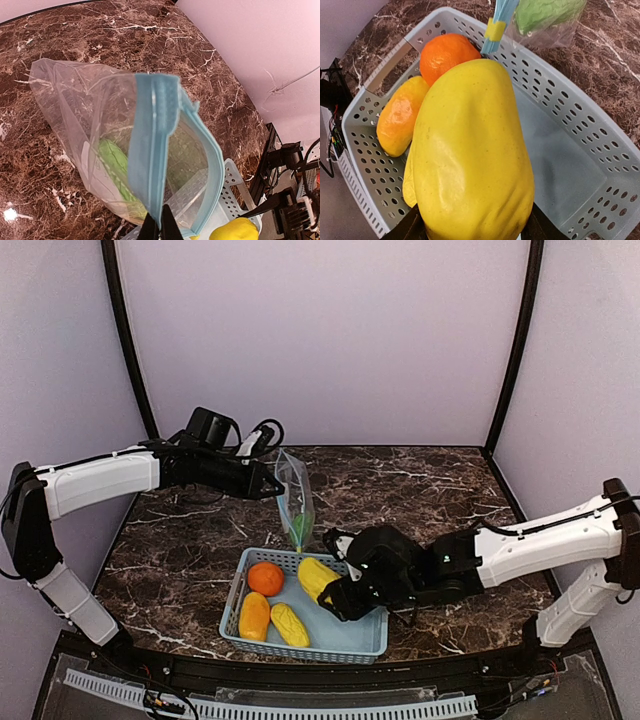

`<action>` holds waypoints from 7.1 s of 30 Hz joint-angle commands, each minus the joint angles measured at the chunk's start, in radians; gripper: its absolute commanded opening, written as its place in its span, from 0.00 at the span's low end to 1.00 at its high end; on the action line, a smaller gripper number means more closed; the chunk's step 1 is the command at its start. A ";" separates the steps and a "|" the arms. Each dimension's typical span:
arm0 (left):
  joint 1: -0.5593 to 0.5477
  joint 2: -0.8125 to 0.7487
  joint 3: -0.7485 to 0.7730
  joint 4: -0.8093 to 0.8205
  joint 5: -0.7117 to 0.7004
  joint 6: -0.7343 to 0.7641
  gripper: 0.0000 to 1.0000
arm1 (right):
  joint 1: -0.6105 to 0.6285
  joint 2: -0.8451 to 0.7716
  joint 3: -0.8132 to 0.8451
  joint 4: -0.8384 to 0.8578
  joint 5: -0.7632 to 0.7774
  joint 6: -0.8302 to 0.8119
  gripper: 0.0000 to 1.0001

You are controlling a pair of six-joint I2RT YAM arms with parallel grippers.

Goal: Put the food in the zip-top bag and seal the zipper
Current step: Pick up the fake fruit from the bin, then place the fake fruit in the zipper food storage bag, then pick up the fake fruit from the bin, then place the fake fruit in the zipper food storage bag.

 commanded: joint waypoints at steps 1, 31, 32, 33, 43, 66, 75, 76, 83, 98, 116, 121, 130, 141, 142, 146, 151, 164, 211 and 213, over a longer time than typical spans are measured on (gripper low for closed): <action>-0.018 -0.027 0.008 0.008 0.027 0.029 0.01 | 0.000 -0.057 0.036 -0.047 0.069 0.022 0.47; -0.063 -0.031 0.009 0.009 0.023 0.043 0.01 | -0.201 0.159 0.411 -0.147 0.064 0.111 0.46; -0.064 -0.033 0.009 0.009 0.022 0.043 0.01 | -0.205 0.164 0.412 -0.153 0.065 0.117 0.46; -0.064 -0.033 0.009 0.009 0.021 0.043 0.01 | -0.210 0.166 0.411 -0.159 0.066 0.123 0.46; -0.064 -0.030 0.012 0.006 0.032 0.042 0.01 | -0.240 0.204 0.460 -0.191 0.073 0.091 0.46; -0.088 -0.010 0.024 0.006 0.096 0.059 0.01 | -0.297 0.422 0.749 -0.359 0.058 -0.026 0.52; -0.088 -0.005 0.028 -0.011 0.061 0.053 0.01 | -0.302 0.446 0.754 -0.360 0.054 -0.048 0.69; -0.088 -0.004 0.028 -0.012 0.061 0.053 0.01 | -0.302 0.445 0.751 -0.360 0.055 -0.050 0.71; -0.088 -0.001 0.028 -0.014 0.057 0.053 0.01 | -0.302 0.436 0.741 -0.355 0.058 -0.055 0.76; -0.085 -0.012 0.033 -0.039 -0.011 0.067 0.01 | -0.302 0.348 0.650 -0.245 -0.031 -0.087 0.72; -0.056 -0.053 0.035 -0.024 0.030 0.099 0.01 | -0.248 -0.117 0.146 0.111 -0.229 -0.196 0.76; -0.056 -0.048 0.031 -0.024 0.012 0.093 0.01 | -0.113 -0.120 0.092 0.067 -0.101 -0.202 0.76; -0.056 -0.044 0.019 -0.012 -0.001 0.083 0.01 | 0.029 0.029 0.121 0.025 -0.077 -0.128 0.75; -0.055 -0.049 0.022 -0.021 -0.016 0.086 0.01 | 0.086 0.272 0.280 -0.092 -0.080 -0.105 0.73; -0.055 -0.048 0.022 -0.023 -0.016 0.086 0.01 | 0.088 0.286 0.288 -0.100 -0.078 -0.103 0.73; -0.055 -0.051 0.023 -0.023 -0.017 0.085 0.01 | 0.088 0.323 0.305 -0.121 -0.070 -0.095 0.74; -0.056 -0.048 0.023 -0.024 -0.015 0.084 0.01 | 0.089 0.374 0.336 -0.135 -0.081 -0.094 0.73; -0.055 -0.048 0.023 -0.022 -0.014 0.081 0.01 | 0.090 0.455 0.399 -0.205 -0.064 -0.068 0.63; -0.055 -0.055 0.020 -0.021 -0.032 0.084 0.01 | 0.060 0.125 0.252 -0.361 0.090 0.044 0.37; -0.055 -0.053 0.020 -0.017 -0.019 0.084 0.01 | 0.052 0.102 0.271 -0.407 0.110 0.051 0.38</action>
